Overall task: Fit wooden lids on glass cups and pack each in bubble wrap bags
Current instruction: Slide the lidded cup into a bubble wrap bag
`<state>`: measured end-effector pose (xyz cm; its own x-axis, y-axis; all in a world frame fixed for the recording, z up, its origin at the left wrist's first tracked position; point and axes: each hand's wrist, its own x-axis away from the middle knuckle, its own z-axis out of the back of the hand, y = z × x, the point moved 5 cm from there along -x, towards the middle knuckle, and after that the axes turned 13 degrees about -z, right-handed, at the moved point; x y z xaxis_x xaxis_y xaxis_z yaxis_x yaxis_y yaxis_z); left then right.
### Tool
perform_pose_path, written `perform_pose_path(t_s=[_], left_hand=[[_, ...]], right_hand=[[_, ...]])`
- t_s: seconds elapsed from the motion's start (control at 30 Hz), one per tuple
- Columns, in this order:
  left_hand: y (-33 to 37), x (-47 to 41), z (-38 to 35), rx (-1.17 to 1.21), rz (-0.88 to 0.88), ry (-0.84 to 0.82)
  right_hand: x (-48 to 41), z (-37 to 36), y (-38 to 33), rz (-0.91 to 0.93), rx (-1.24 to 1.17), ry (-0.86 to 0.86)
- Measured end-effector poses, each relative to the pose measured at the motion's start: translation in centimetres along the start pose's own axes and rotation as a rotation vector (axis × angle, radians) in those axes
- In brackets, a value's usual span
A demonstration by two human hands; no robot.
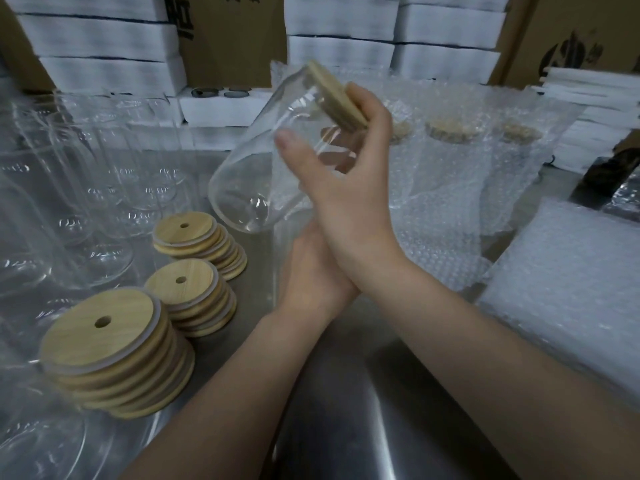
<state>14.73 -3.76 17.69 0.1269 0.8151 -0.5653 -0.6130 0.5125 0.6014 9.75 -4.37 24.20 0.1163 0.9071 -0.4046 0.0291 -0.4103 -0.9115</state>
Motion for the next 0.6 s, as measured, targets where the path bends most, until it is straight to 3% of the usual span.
perform_pose_path(t_s=[0.1,0.17,0.33,0.43,0.5,0.6], left_hand=[[-0.2,-0.4,0.0,-0.151,-0.068,-0.006],[-0.3,-0.2,0.0,-0.11,-0.023,-0.016],[-1.0,-0.1,0.0,0.136,0.103,0.045],[-2.8,0.2,-0.5,0.259,0.307,0.057],[-3.0,0.3,-0.2,0.389,0.324,0.205],[-3.0,0.2,0.1,0.432,0.285,0.236]], right_hand=[[0.5,0.5,1.1,-0.288,-0.333,-0.057],[0.8,1.1,1.6,-0.416,-0.44,-0.071],[0.8,3.5,1.3,-0.387,-0.355,-0.056],[0.7,4.5,1.1,-0.376,-0.303,-0.041],[0.5,4.9,0.8,-0.359,-0.292,-0.035],[0.0,5.4,0.5,-0.33,-0.306,-0.011]])
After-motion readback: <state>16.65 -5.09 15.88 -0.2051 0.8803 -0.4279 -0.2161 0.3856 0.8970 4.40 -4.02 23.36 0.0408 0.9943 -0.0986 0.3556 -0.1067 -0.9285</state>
